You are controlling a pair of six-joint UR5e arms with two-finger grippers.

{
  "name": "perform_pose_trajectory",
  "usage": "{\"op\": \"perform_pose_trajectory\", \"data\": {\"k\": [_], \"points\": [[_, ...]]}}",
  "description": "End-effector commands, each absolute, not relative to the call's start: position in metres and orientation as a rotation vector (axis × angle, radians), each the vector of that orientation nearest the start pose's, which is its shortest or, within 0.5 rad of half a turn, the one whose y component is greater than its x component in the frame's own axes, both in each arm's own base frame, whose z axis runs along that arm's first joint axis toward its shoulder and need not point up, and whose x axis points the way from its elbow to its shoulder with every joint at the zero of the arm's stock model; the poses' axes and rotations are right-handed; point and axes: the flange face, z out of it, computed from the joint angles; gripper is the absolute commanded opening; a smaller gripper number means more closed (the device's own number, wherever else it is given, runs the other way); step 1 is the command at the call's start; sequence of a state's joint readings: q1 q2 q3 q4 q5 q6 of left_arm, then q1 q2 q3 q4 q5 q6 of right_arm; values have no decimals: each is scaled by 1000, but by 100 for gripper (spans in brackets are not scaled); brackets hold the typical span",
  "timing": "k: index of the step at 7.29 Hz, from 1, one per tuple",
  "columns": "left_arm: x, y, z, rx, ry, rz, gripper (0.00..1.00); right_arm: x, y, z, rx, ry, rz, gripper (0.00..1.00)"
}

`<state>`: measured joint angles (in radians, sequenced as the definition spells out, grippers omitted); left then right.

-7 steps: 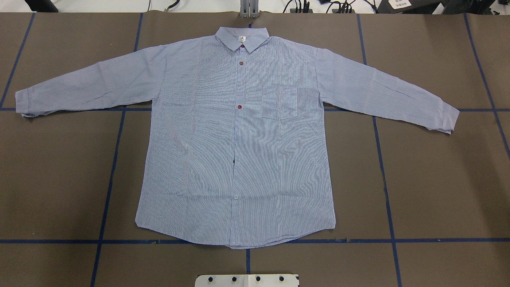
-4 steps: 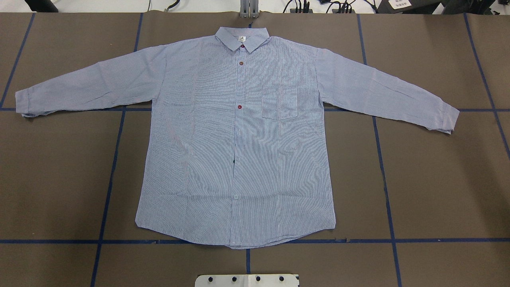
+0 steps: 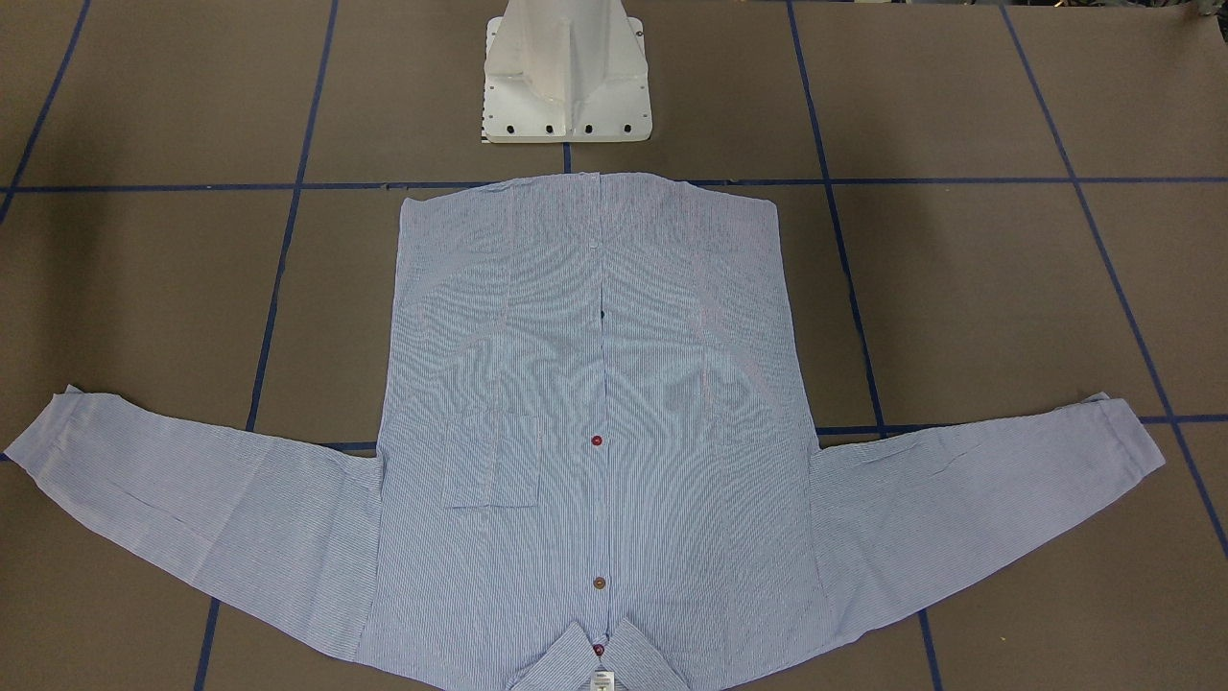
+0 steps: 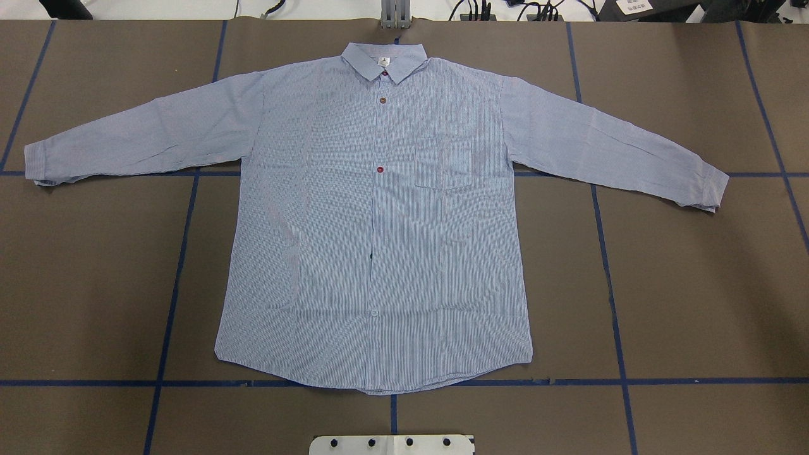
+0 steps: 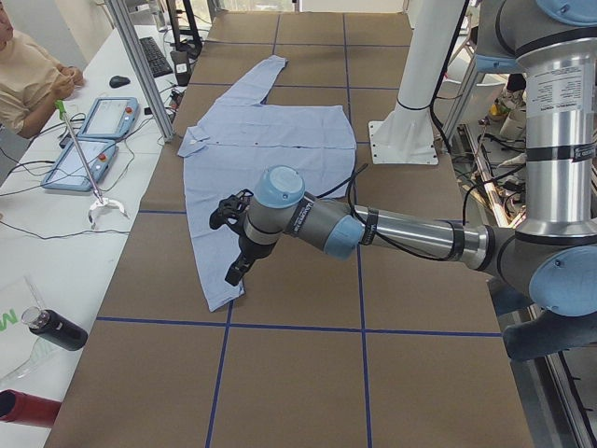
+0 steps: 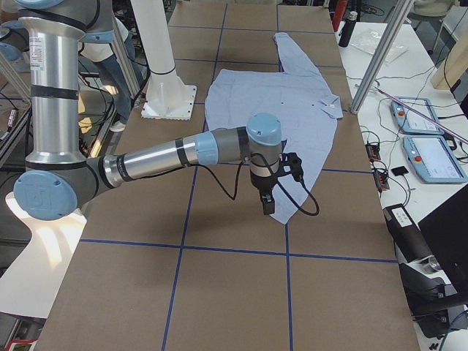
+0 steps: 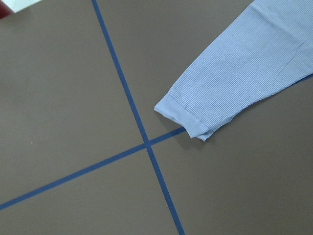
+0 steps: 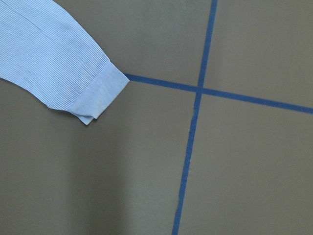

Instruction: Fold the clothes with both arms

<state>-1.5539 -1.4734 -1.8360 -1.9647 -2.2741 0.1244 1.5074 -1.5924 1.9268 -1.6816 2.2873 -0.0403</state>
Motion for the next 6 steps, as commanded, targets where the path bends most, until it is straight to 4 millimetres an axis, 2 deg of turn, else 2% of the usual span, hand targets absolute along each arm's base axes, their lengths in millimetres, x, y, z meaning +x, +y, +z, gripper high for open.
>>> {"op": "perform_pose_trajectory", "data": {"k": [1,3,5,6], "points": [[-65,-480,513,703,593,354,100,33,-493,506,299,-746,-216,100],[-65,-479,514,704,593,359,100,13,-505,537,401,-843,-259,100],[-64,-479,513,705,594,360,100,-61,-509,552,354,-864,-77,100],[-64,-479,512,708,594,361,100,-109,-506,569,367,-864,7,100]]}}
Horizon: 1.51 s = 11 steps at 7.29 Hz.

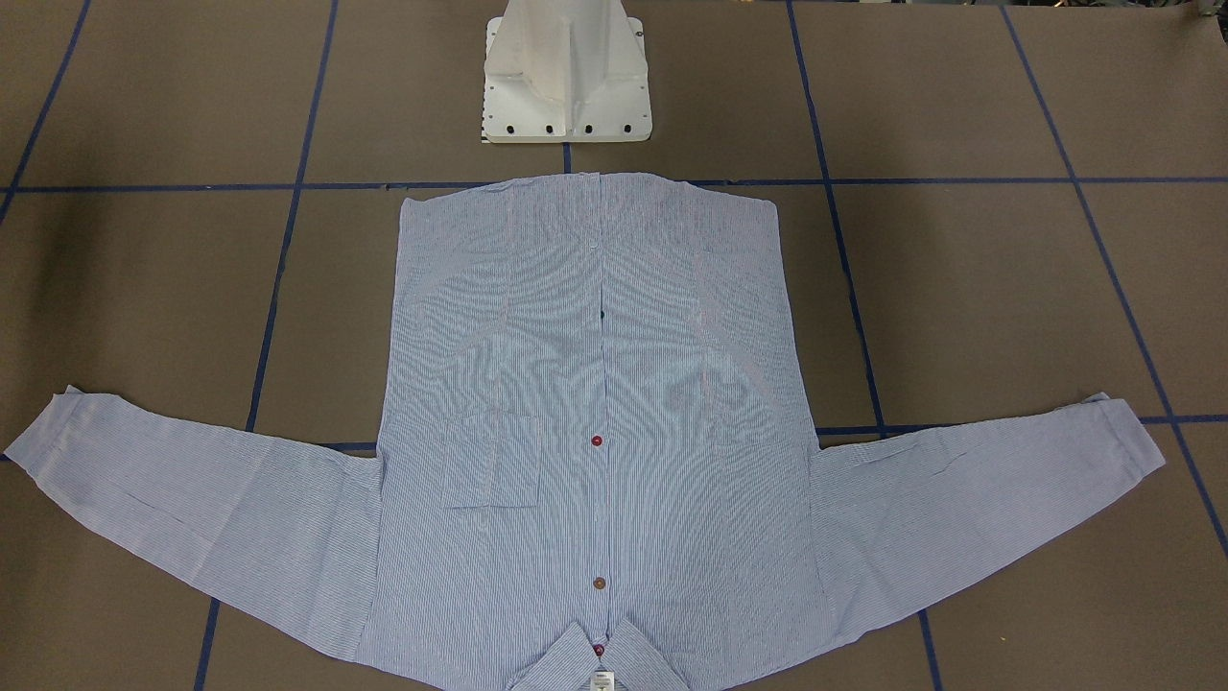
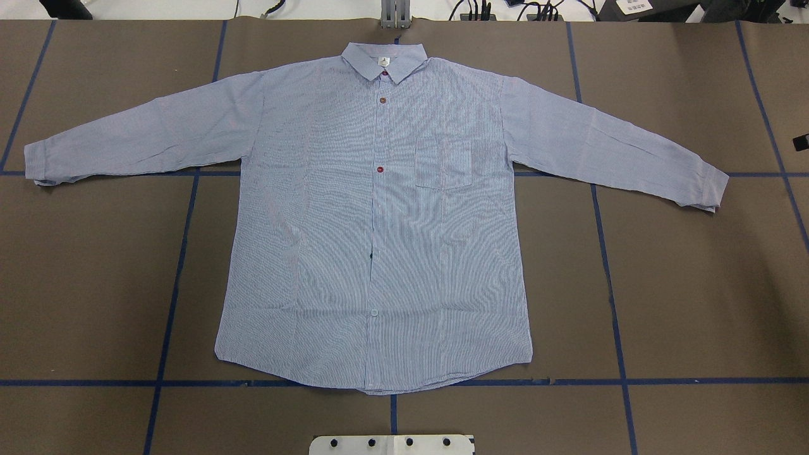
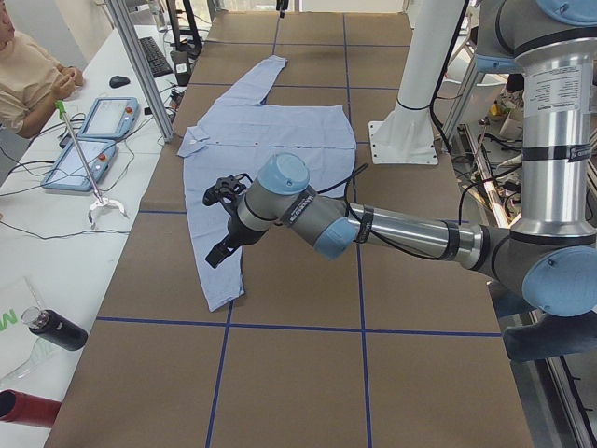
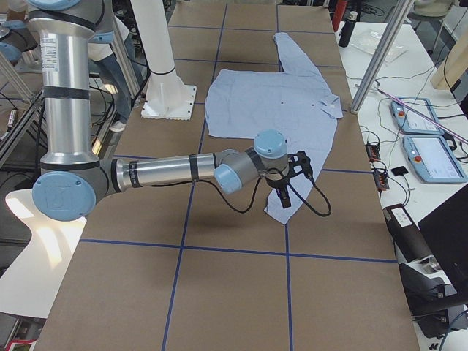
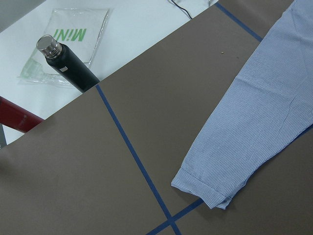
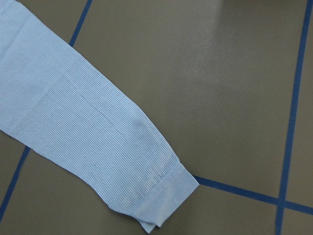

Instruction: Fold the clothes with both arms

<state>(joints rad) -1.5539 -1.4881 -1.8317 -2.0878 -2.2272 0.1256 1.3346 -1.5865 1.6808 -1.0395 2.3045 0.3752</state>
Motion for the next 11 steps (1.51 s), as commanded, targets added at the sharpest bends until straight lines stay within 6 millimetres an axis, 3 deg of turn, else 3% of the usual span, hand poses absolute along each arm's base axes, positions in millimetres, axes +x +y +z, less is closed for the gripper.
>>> {"op": "perform_pose_trajectory", "data": {"k": [1,2,3,6,7,9,11], "points": [[-64,-479,512,710,593,363,100,-145,-500,593,400,-862,79,98],[-64,-479,512,710,594,362,100,-166,-495,612,405,-877,139,94],[-64,-479,511,713,593,364,100,-173,-493,621,390,-875,194,85],[-64,-479,509,715,594,364,100,-174,-480,639,364,-846,227,79],[-64,-479,509,716,594,366,100,-176,-477,640,366,-848,223,78],[-64,-480,508,717,594,366,100,-198,-470,642,369,-830,215,77],[-64,-480,511,720,595,368,100,-202,-469,645,377,-815,214,70]]}}
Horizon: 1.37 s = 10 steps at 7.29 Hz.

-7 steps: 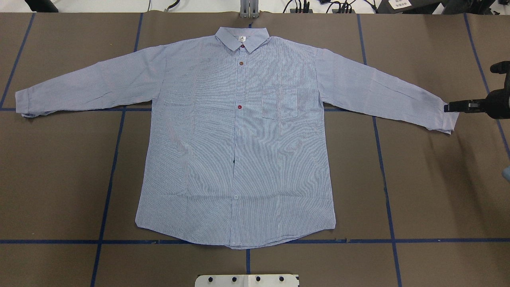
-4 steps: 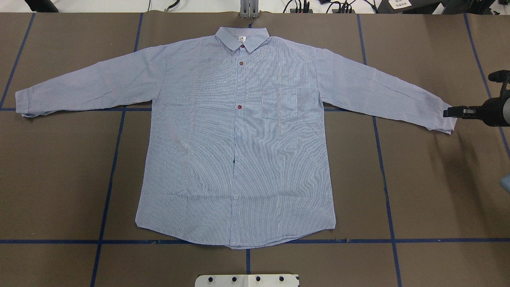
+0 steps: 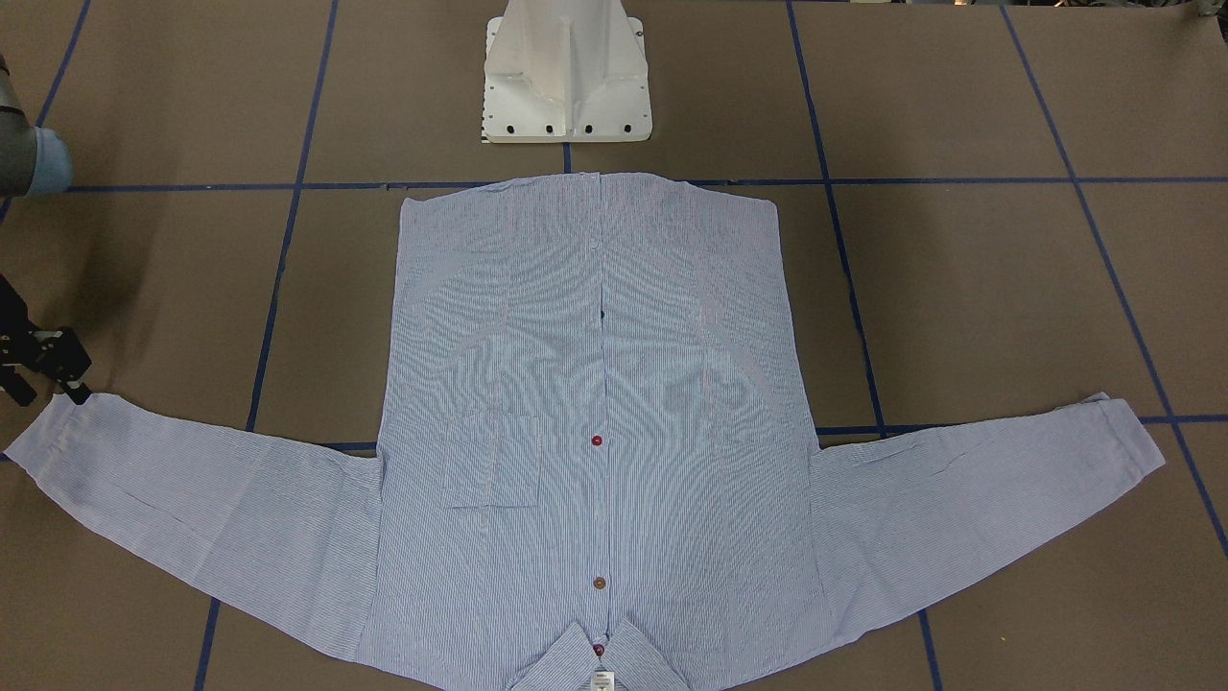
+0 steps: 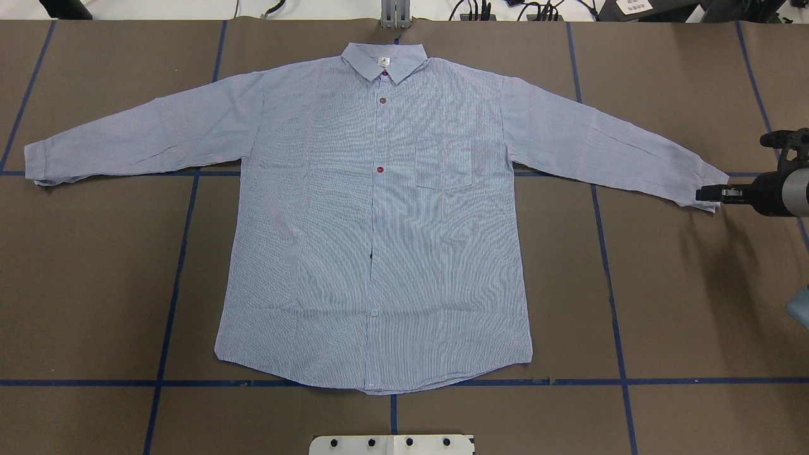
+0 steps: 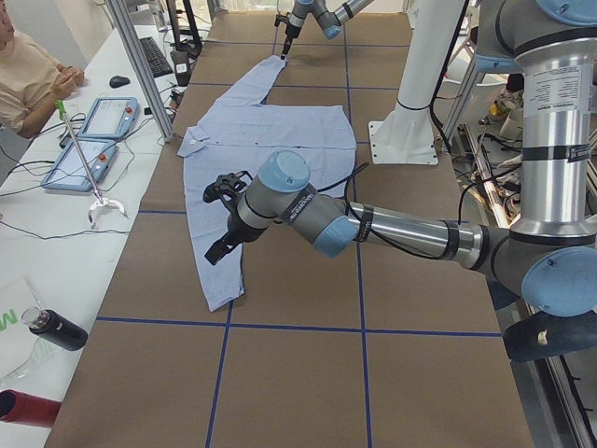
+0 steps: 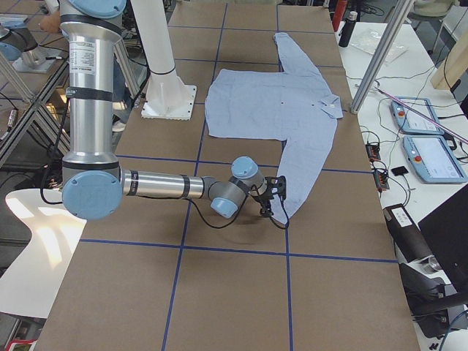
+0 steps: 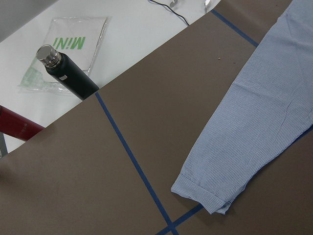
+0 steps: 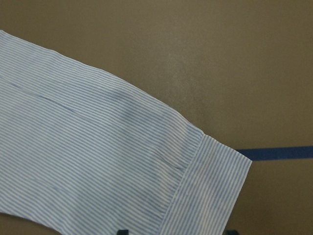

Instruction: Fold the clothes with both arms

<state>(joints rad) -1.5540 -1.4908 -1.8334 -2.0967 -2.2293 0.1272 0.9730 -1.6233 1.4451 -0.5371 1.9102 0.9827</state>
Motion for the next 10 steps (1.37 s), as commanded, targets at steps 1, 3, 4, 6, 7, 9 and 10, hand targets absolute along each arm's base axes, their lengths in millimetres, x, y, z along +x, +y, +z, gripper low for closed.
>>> {"op": "perform_pose_trajectory", "data": {"k": [1,3,4,6,7,9,10], "points": [[-64,-480,512,719,595,367,100,-203,-468,645,379,-811,211,68],[-64,-480,514,714,596,366,100,-204,-466,648,384,-801,204,63],[-64,-480,513,716,595,368,100,-205,-465,649,386,-797,200,63],[-64,-480,514,715,595,367,100,-206,-463,652,381,-793,197,61],[-64,-480,514,714,596,366,100,-206,-463,653,379,-792,196,59],[-64,-480,514,715,595,367,100,-207,-463,653,375,-794,203,20],[-64,-480,514,715,595,367,100,-207,-464,651,377,-797,207,0]]}}
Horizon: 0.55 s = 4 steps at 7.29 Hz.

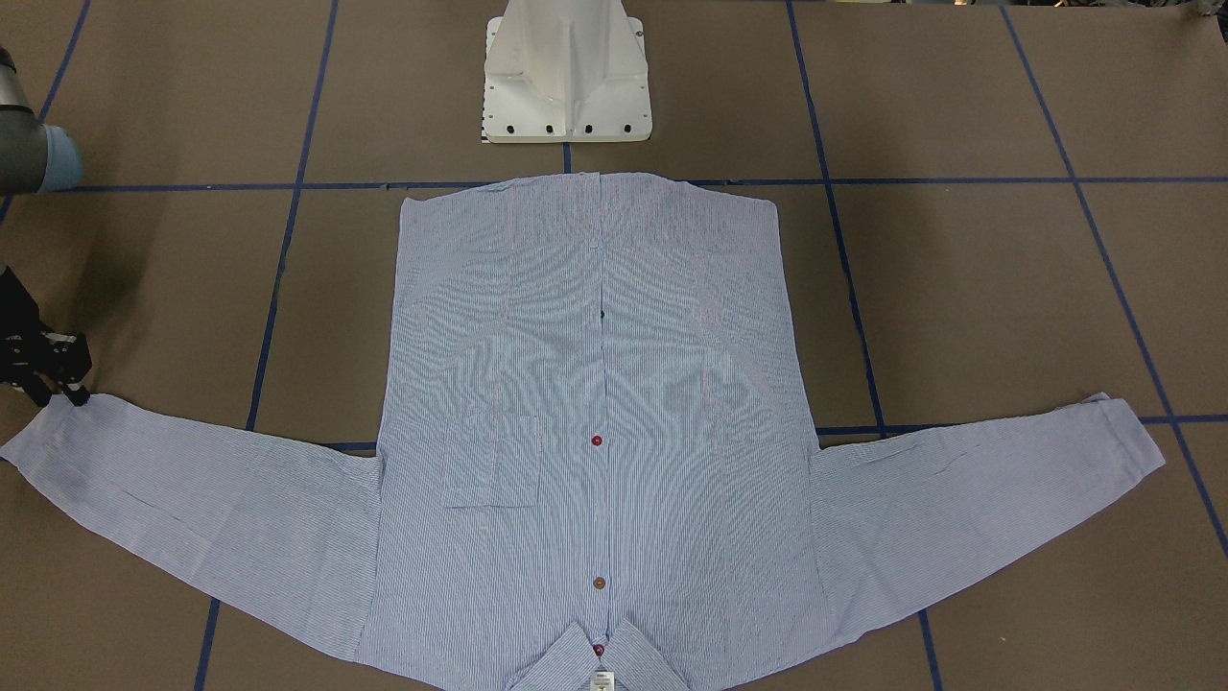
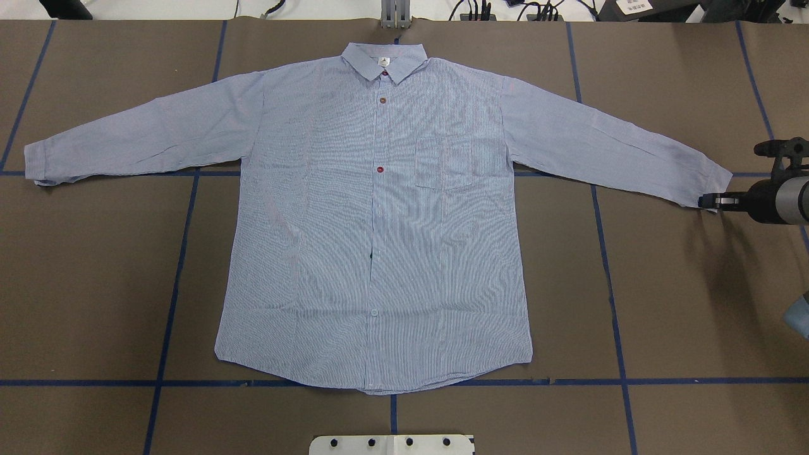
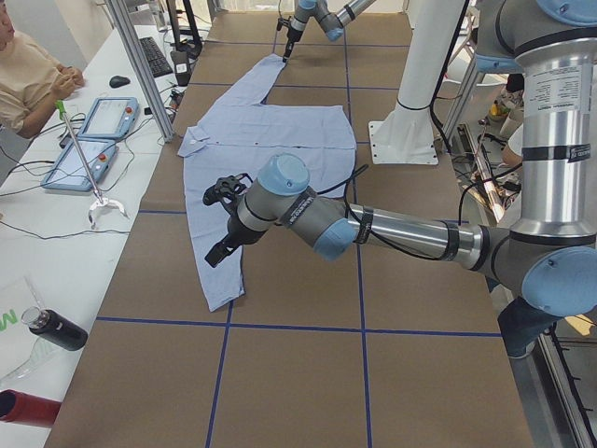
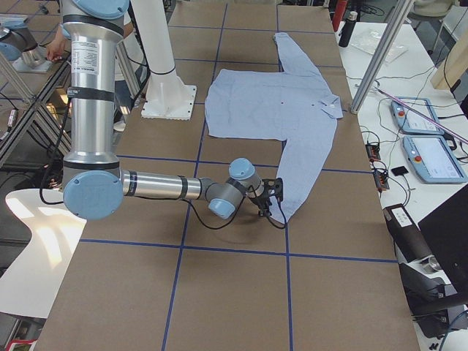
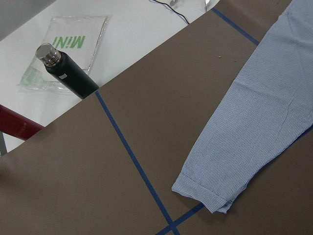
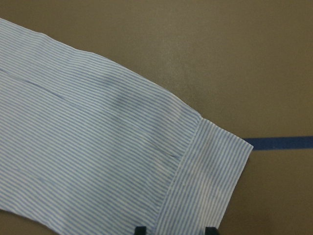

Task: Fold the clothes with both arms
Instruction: 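Lower the right gripper and grasp the cuff of the nearest sleeve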

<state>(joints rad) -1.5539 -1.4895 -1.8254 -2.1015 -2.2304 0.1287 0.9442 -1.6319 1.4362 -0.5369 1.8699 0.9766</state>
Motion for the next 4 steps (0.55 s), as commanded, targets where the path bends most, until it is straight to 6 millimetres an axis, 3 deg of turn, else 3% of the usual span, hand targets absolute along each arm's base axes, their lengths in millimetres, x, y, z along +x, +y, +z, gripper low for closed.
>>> {"op": "perform_pose_trajectory", "data": {"k": [1,4], "points": [[-64,-480,514,715,595,367,100,-207,-464,647,381,-803,205,0],[-64,-480,514,715,595,367,100,-212,-475,596,419,-856,188,0]]}}
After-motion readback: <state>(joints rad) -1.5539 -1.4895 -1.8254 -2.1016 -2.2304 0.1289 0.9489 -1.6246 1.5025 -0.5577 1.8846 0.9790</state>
